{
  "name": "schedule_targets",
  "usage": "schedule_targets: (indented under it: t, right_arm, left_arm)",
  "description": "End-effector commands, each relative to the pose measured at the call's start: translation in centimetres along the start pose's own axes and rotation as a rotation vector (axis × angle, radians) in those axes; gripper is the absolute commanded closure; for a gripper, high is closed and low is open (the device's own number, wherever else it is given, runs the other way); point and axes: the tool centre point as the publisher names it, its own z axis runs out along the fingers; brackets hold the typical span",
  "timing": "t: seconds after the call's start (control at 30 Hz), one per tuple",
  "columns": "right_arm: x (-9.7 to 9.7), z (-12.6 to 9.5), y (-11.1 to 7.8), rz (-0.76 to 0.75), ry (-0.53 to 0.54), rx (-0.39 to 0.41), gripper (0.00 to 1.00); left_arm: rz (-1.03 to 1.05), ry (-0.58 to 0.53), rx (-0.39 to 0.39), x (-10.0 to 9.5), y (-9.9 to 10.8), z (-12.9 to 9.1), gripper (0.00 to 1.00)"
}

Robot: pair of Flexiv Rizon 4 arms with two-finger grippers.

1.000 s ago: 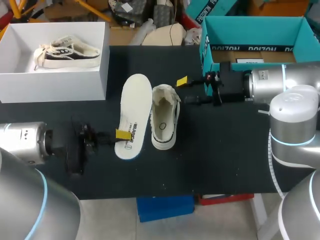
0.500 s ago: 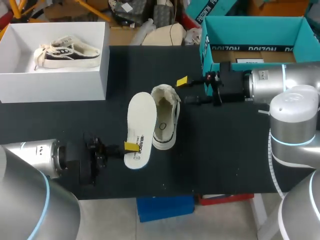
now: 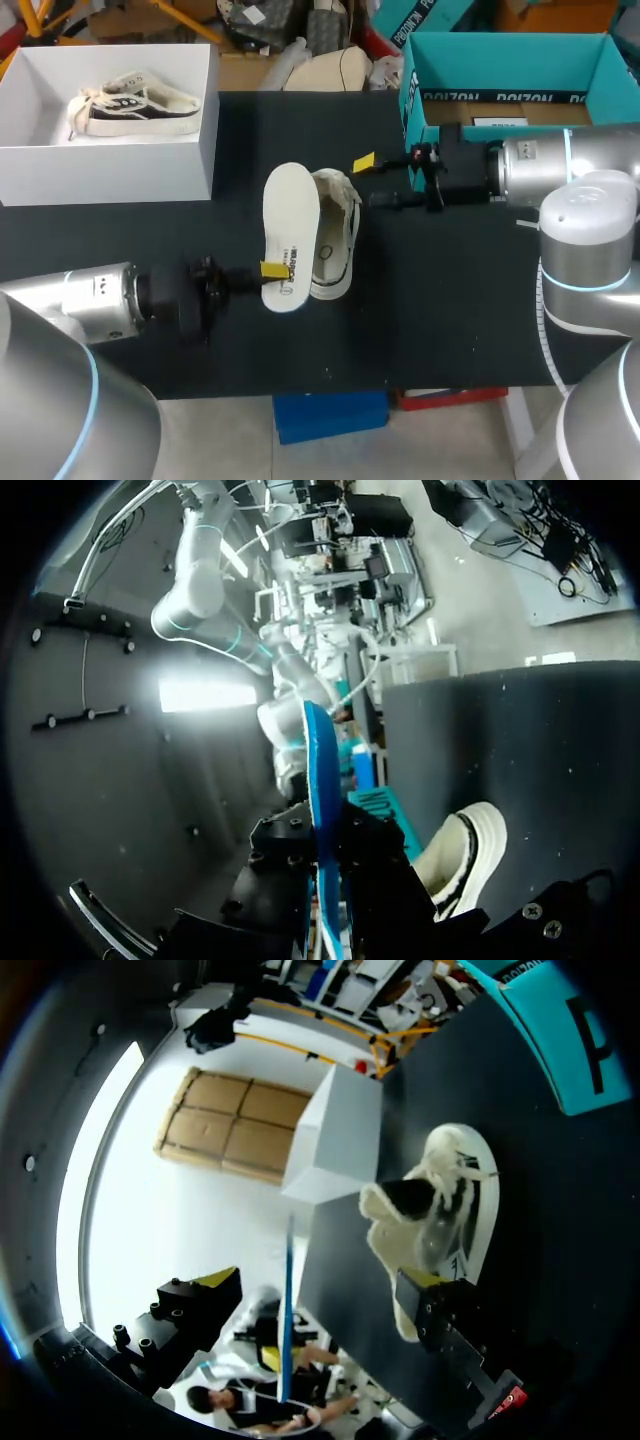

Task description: Take the shoe out of the shoebox, open the shoe tongue, remove and reinsert the insole, then place the shoe into the shoebox

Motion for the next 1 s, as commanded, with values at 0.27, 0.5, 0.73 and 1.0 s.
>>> schedule_targets:
  t: [0.27, 0.5, 0.73, 1.0]
  right_arm:
    - [0.0, 0.2, -0.1, 0.0, 0.0, -0.003, 0.0]
    - [0.0, 0.2, -0.1, 0.0, 0.0, -0.003, 0.0]
    - [0.0, 0.2, -0.1, 0.0, 0.0, -0.003, 0.0]
    - [0.0, 0.2, -0.1, 0.0, 0.0, -0.003, 0.0]
  left_arm:
    - [0.018, 0.038, -0.003, 0.7, 1.6, -0.5, 1.0]
    - [0.003, 0.083, -0.022, 1.2, 2.0, -0.5, 1.0]
    - [0.01, 0.102, -0.023, 0.9, 2.3, -0.5, 1.0]
    - [0.01, 0.102, -0.023, 0.9, 2.3, -0.5, 1.0]
